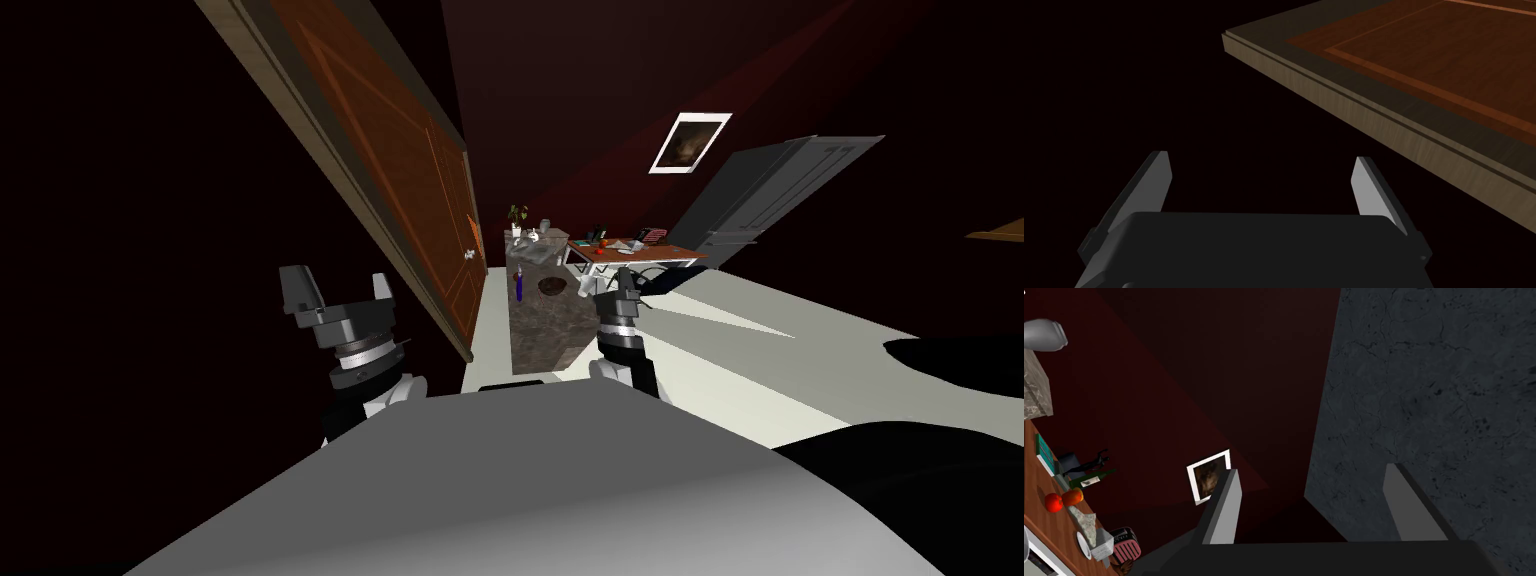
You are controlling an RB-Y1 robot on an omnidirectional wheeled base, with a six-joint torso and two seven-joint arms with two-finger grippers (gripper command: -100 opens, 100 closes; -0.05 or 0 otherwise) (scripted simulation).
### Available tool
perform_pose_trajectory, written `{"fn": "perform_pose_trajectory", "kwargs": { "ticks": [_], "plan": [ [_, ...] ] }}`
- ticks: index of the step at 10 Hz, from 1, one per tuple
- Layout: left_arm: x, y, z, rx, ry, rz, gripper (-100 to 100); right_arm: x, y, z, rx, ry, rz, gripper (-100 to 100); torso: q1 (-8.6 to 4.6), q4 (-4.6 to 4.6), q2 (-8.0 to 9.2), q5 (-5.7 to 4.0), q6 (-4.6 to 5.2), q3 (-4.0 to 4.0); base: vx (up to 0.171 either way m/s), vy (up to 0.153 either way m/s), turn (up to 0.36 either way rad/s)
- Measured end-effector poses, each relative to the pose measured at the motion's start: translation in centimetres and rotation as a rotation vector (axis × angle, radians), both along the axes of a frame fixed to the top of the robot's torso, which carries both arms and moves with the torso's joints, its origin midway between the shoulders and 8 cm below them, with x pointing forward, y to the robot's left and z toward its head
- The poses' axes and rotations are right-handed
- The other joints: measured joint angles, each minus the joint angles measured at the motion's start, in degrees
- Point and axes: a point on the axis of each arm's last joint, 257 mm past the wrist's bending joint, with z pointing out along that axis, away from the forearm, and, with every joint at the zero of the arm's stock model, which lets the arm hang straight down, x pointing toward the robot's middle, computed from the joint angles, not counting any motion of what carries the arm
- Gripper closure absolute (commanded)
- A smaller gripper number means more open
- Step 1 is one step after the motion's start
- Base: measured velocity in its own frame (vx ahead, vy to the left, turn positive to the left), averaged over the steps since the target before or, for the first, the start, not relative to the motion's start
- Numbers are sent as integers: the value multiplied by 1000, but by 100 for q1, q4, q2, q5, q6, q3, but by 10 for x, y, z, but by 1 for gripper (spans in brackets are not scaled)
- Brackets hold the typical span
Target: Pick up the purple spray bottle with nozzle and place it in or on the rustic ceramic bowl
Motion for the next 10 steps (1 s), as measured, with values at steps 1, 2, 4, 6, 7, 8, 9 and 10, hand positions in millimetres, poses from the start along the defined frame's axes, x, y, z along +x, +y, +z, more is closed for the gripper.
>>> {"fn": "perform_pose_trajectory", "kwargs": {
  "ticks": [1,2,4,6,7,8,9,10],
  "plan": [
    [0,0,0,0,0,0,0,7,2,-4,-31,17,5,-100,4,0,2,0,-1,1,-22,27,28],
    [0,0,0,0,0,0,0,15,5,-10,-61,37,7,-100,8,1,5,1,-1,2,-20,30,23],
    [0,0,0,0,0,0,0,31,10,-21,-112,73,2,-100,11,1,4,2,-1,2,-16,33,20],
    [0,0,0,0,0,0,0,47,13,-31,-165,110,-9,-100,12,1,4,3,-1,2,-19,35,27],
    [0,0,0,0,0,0,0,57,16,-37,-194,128,-16,-100,13,1,4,3,-1,2,-17,40,30],
    [0,0,0,0,0,0,0,66,17,-44,-225,149,-24,-100,14,1,4,3,0,2,-22,40,31],
    [0,0,0,0,0,0,0,75,18,-50,-258,166,-33,-100,15,1,5,3,-1,3,-14,28,8],
    [0,0,0,0,0,0,0,81,20,-55,-273,181,-38,-100,12,1,3,3,0,2,-13,24,19]
  ]
}}
